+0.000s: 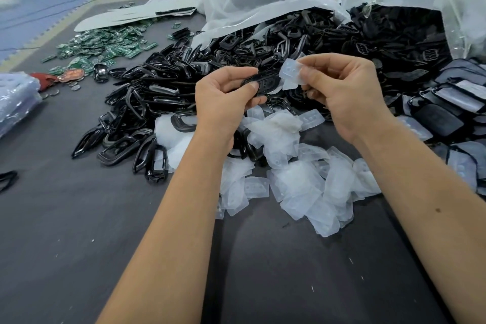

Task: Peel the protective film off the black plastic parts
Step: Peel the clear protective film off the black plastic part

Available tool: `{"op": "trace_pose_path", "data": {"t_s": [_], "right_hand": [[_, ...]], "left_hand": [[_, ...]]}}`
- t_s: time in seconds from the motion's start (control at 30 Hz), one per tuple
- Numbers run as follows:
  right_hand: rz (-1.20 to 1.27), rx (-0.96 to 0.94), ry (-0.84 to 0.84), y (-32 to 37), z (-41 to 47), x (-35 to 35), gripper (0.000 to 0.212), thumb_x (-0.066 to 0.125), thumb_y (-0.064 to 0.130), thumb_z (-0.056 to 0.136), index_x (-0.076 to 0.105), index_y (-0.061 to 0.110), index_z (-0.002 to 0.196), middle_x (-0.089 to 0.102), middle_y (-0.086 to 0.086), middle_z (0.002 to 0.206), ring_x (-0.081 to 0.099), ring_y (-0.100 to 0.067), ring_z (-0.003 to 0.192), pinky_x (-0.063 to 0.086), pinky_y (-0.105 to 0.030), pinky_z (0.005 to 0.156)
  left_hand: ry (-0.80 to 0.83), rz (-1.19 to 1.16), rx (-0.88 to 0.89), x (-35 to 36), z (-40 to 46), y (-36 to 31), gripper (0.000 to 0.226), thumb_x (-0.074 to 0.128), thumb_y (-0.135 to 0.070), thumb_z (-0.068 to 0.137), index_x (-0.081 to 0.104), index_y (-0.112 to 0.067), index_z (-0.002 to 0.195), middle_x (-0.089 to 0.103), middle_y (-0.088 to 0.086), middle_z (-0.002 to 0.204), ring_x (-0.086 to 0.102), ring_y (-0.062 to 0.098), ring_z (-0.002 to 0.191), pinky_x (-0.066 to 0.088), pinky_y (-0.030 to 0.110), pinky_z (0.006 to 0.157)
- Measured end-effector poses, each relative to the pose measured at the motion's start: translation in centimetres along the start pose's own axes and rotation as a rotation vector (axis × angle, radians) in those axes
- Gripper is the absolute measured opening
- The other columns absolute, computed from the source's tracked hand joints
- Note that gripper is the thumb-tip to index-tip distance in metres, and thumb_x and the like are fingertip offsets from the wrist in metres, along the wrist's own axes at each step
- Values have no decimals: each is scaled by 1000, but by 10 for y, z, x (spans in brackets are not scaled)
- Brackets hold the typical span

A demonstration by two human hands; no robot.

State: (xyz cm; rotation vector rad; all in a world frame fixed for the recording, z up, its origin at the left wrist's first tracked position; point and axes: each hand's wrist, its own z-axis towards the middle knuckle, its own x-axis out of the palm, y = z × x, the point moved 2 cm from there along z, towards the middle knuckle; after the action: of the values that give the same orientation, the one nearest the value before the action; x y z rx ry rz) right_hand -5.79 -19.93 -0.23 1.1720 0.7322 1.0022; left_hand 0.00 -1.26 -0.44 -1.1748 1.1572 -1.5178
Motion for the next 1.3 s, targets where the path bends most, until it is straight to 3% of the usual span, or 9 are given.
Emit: {"op": "trace_pose_path", "data": {"t_s": [0.2,0.33,0.4,0.53,0.67,0.8,0.97,1.1,1.3], "right_hand": [[-42,-39,67,2,-3,4,9,83,7,87,78,15,87,74,-4,73,65,-16,62,54,-24,59],[-146,-82,101,3,-4,10,10,85,11,85,79,18,83,75,-15,79,63,-23,66,55,-32,61],[-174,-92,108,2,-4,12,6,84,14,87,80,19,86,75,-16,82,62,-22,67,56,-34,62],[-169,-107,65,0,-2,9,9,76,11,94,81,19,91,74,-11,79,63,-16,65,56,-25,60],[-115,-98,-54,0,2,1,8,75,12,94,80,19,92,69,1,72,60,-11,61,52,-22,59],[-118,-108,10,3,0,4,6,81,12,89,76,14,88,73,-3,71,62,-17,59,52,-26,56],[-217,-126,40,2,-3,10,16,87,16,85,72,13,80,76,-9,72,63,-15,52,49,-23,49],[-267,-137,-20,2,-3,9,18,87,21,84,73,13,79,75,-7,70,65,-14,51,49,-23,47],[-356,-153,-92,2,-2,8,20,88,27,83,72,18,75,73,-1,64,65,-13,49,48,-24,51]], "left_hand": [[19,8,-17,0,0,2,32,60,21,87,76,-4,99,74,24,103,76,26,73,59,22,68],[52,3,-55,2,1,3,35,54,19,89,77,-5,97,78,12,86,77,27,75,60,23,69],[59,-24,-83,3,1,3,36,50,16,90,79,-5,96,77,17,91,77,29,77,61,25,71],[53,-105,-105,3,2,2,40,43,11,90,80,-3,92,72,30,108,75,41,87,62,31,72],[76,-153,-110,2,3,2,44,37,7,91,80,-1,93,73,27,107,74,42,84,61,31,72],[114,-164,-121,2,3,4,44,37,1,93,81,0,96,69,31,117,75,41,86,62,36,79],[169,-99,-85,4,2,5,42,39,-3,91,80,-1,100,72,27,112,73,42,99,63,44,86],[201,-88,-69,5,1,5,43,40,-5,89,80,-2,101,76,22,108,75,37,94,62,43,85],[206,-107,-78,10,-3,2,40,38,3,93,77,5,104,75,25,108,74,43,99,62,41,83]]}}
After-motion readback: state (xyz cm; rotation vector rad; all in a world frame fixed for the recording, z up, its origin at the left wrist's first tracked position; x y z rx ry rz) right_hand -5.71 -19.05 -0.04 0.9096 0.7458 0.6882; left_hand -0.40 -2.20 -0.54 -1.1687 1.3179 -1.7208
